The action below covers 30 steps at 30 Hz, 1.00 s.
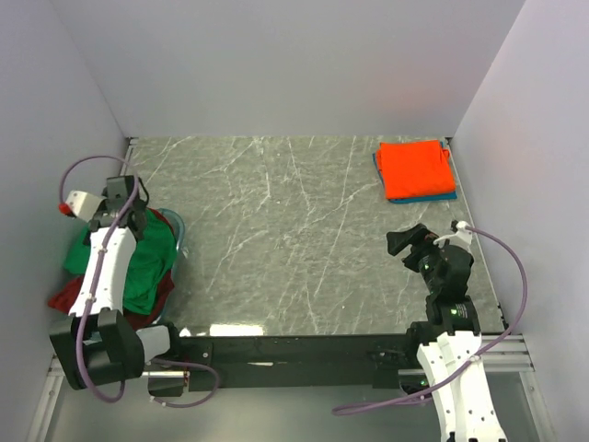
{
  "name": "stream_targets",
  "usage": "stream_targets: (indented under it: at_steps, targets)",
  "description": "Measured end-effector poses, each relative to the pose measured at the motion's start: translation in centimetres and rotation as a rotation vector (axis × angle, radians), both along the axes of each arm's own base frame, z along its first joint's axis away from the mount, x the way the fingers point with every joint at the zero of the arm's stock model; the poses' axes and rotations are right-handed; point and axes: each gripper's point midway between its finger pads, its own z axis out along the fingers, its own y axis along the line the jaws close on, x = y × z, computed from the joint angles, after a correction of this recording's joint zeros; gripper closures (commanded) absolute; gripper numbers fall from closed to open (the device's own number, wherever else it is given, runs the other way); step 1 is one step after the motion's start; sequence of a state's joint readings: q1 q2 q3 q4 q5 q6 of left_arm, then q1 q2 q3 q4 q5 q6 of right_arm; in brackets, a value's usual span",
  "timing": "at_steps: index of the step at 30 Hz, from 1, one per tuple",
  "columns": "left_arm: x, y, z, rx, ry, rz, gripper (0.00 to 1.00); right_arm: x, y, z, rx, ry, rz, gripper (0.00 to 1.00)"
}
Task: Fold and stack the t-shirts
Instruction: Grab the tshirt from the pile
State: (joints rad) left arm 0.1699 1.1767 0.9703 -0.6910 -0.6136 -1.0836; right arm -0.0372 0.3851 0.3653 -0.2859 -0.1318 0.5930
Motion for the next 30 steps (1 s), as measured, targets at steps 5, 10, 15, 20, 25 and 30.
stream_targets:
  at_steps: [5, 10, 15, 20, 25, 30]
  targets:
    - [-0.9, 3.8, 0.2, 0.007, -0.029, 0.112, 0.03, 0.2, 0.6, -0.7, 0.001, 0.029, 0.041, 0.03]
    - [0.6, 5.0, -0.4, -0.004, -0.077, 0.089, 0.05, 0.3, 1.1, -1.5, 0.011, 0.064, 0.073, 0.03]
    - [1.5, 6.0, -2.4, -0.018, -0.040, 0.095, 0.11, 0.4, 1.2, -1.9, 0.009, 0.085, 0.081, 0.03]
    - [2.5, 7.0, -3.8, -0.044, -0.038, 0.083, 0.19, 0.5, 1.2, -1.7, 0.005, 0.074, 0.085, 0.03]
    - [3.0, 7.1, -5.8, -0.076, 0.000, 0.067, 0.35, 0.5, 1.2, -1.8, -0.001, 0.075, 0.087, 0.03]
    - [3.3, 7.5, -6.1, -0.080, 0.013, 0.064, 0.58, 0.5, 1.2, -1.8, -0.004, 0.075, 0.087, 0.03]
